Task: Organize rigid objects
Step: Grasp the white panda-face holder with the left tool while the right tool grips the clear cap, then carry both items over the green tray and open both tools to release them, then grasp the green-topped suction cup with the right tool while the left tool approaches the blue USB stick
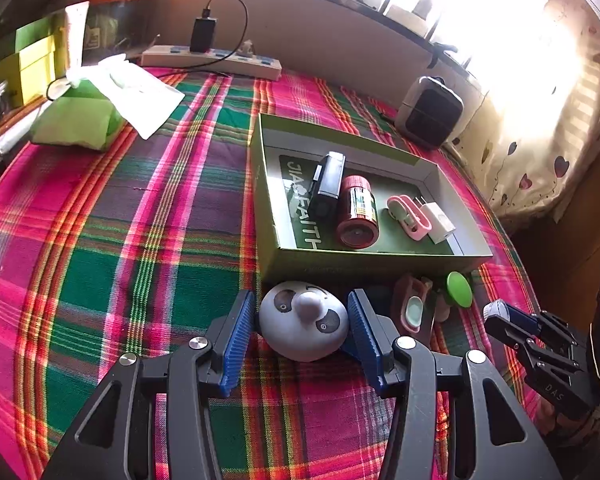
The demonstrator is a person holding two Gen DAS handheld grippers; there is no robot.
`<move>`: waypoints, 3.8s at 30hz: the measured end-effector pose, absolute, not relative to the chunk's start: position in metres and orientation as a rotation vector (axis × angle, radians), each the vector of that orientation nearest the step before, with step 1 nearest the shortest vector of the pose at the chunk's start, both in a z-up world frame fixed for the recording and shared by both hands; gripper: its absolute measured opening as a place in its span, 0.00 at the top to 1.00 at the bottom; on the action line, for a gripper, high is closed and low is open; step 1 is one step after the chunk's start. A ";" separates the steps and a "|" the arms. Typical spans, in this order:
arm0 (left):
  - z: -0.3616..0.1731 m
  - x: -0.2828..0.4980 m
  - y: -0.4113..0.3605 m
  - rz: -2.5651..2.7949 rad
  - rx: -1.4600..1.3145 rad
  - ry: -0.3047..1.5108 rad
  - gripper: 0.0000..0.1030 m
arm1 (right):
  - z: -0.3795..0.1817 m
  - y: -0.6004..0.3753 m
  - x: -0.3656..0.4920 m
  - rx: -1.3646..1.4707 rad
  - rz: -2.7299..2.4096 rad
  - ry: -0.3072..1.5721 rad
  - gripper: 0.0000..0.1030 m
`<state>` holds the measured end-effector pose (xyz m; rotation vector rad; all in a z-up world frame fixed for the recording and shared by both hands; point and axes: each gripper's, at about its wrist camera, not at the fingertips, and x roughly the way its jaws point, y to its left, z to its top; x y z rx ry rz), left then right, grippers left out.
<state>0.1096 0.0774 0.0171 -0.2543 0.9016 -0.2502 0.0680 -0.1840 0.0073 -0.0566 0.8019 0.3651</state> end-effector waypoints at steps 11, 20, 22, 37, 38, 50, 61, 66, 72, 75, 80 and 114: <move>0.050 0.105 0.074 -0.296 -0.242 0.835 0.54 | 0.029 -0.188 0.071 -0.047 0.366 0.747 0.72; 0.067 0.129 0.063 -0.330 -0.218 0.811 0.54 | 0.048 -0.188 0.100 -0.034 0.380 0.712 0.72; 0.067 0.136 0.060 -0.335 -0.214 0.814 0.54 | 0.049 -0.189 0.109 -0.026 0.375 0.712 0.72; 0.052 0.171 0.049 -0.335 -0.202 0.849 0.54 | 0.033 -0.188 0.194 -0.001 0.381 0.796 0.72; 0.051 0.172 0.049 -0.335 -0.203 0.849 0.54 | 0.031 -0.186 0.199 -0.013 0.382 0.802 0.72; 0.039 0.183 0.050 -0.313 -0.203 0.877 0.54 | 0.010 -0.172 0.241 -0.033 0.392 0.867 0.72; 0.033 0.189 0.048 -0.319 -0.206 0.889 0.53 | 0.004 -0.164 0.251 -0.077 0.389 0.875 0.72; 0.033 0.190 0.049 -0.323 -0.215 0.889 0.53 | 0.004 -0.160 0.251 -0.086 0.398 0.871 0.72; 0.030 0.192 0.048 -0.326 -0.216 0.905 0.53 | 0.003 -0.157 0.249 -0.100 0.403 0.866 0.72; 0.029 0.192 0.048 -0.329 -0.216 0.903 0.53 | 0.003 -0.157 0.249 -0.106 0.403 0.863 0.72; 0.029 0.192 0.048 -0.330 -0.216 0.903 0.53 | 0.002 -0.156 0.249 -0.100 0.404 0.860 0.72; 0.054 0.147 0.057 -0.346 -0.228 0.829 0.53 | 0.036 -0.180 0.182 0.009 0.390 0.772 0.62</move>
